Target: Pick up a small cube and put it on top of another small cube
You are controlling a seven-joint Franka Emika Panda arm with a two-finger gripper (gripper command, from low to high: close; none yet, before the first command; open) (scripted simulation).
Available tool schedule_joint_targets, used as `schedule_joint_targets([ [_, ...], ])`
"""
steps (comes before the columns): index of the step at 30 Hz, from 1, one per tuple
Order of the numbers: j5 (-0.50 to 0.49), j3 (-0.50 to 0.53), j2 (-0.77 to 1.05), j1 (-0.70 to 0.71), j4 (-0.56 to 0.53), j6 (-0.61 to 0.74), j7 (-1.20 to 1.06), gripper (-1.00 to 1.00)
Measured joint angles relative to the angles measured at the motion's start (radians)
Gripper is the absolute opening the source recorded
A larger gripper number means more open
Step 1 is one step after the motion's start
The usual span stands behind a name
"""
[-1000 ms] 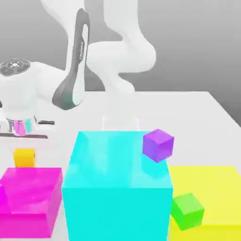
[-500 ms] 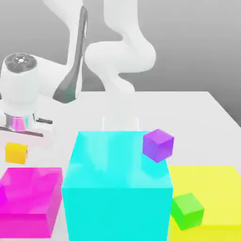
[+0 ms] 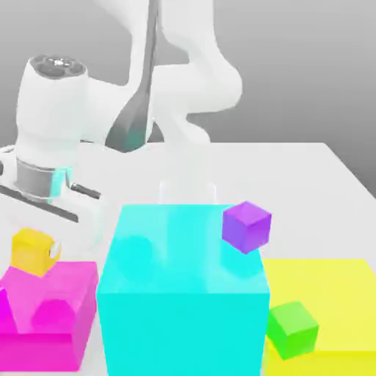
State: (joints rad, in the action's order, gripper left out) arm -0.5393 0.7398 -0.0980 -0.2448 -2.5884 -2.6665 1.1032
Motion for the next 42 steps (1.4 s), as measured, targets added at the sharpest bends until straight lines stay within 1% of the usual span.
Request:
schedule_joint_targets([
  [9,0.21,-0.148,-0.091,-0.144,0.104,0.065,0.251,-1.0],
  [17,0.347,-0.215,-0.029,-0.261,0.168,0.125,0.218,-1.0],
  [26,0.455,-0.282,0.054,-0.408,0.238,0.204,0.18,-1.0],
  [29,0.478,-0.296,0.084,-0.458,0.261,0.231,0.168,-1.0],
  [32,0.477,-0.301,0.126,-0.504,0.274,0.251,0.122,-1.0],
  [42,0.404,-0.343,0.236,-0.562,0.31,0.318,-0.028,-1.0],
])
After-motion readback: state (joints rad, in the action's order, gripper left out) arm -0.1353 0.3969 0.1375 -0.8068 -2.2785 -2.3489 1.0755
